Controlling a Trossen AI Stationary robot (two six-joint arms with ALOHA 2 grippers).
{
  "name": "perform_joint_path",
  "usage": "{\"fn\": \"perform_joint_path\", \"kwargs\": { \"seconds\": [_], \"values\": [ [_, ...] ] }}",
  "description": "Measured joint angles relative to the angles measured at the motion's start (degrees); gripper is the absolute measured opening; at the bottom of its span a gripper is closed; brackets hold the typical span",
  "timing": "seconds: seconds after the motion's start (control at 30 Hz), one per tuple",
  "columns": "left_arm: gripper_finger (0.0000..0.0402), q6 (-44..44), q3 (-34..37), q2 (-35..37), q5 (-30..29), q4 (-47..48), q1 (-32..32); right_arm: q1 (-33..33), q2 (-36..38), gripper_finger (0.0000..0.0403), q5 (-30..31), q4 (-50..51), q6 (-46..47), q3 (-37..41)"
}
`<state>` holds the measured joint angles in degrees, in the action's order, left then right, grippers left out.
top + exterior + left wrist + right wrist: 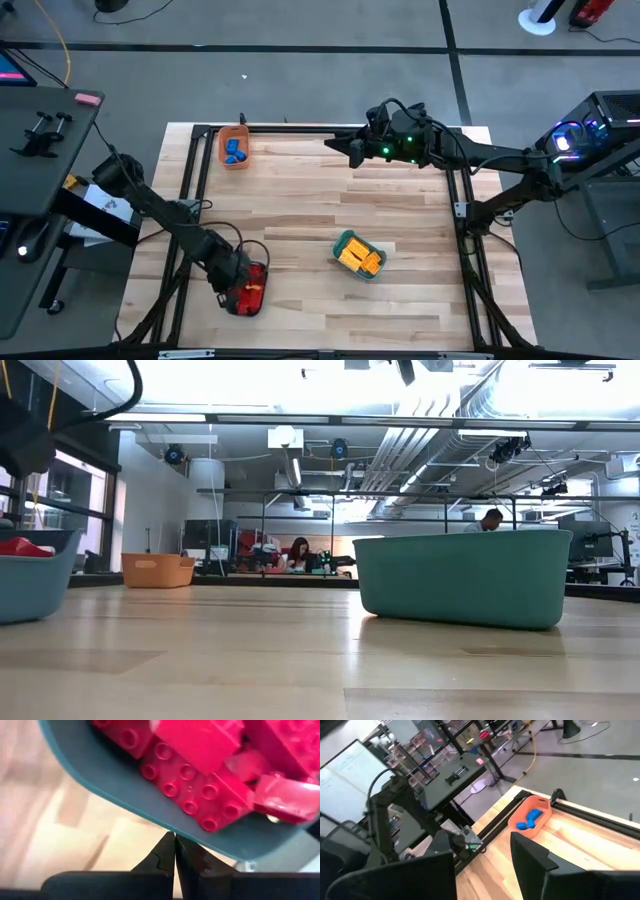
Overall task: Sort blocks
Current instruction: Adjust the bottom left blue bin, then return to Home Position
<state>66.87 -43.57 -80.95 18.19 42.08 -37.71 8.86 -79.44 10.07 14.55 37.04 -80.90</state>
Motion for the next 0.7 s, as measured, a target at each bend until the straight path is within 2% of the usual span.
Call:
{"fn": "perform_joint_path", "kwargs": {
  "seconds": [0.1, 0.23, 0.43, 0.57, 0.63, 0.7],
  "values": [
    [0.0000, 1.9, 0.0, 0.4, 0.5, -2.6, -0.5, 0.0, 0.0, 0.0096, -2.5, 0.2, -0.5, 0.0],
    [0.0000, 3.6, 0.0, 2.5, 0.3, -1.1, -1.1, 0.0, 0.0, 0.0096, -7.4, 4.0, -2.4, 0.0],
    [0.0000, 3.4, 0.0, 11.3, -4.3, 8.1, 0.4, -1.9, -0.5, 0.0093, -9.5, 16.9, -4.3, 0.3],
    [0.0000, 1.6, 0.0, 20.0, -9.1, 14.5, 2.8, -4.9, -0.7, 0.0048, -10.4, 25.6, -2.0, 4.1],
    [0.0000, -0.5, 0.0, 24.1, -12.8, 14.5, 4.4, -7.1, -0.8, 0.0014, -10.4, 28.4, 0.8, 8.5],
    [0.0000, -4.3, 0.0, 27.5, -17.5, 12.5, 6.1, -9.7, -0.7, 0.0010, -11.1, 27.9, 4.9, 13.9]
  ]
}}
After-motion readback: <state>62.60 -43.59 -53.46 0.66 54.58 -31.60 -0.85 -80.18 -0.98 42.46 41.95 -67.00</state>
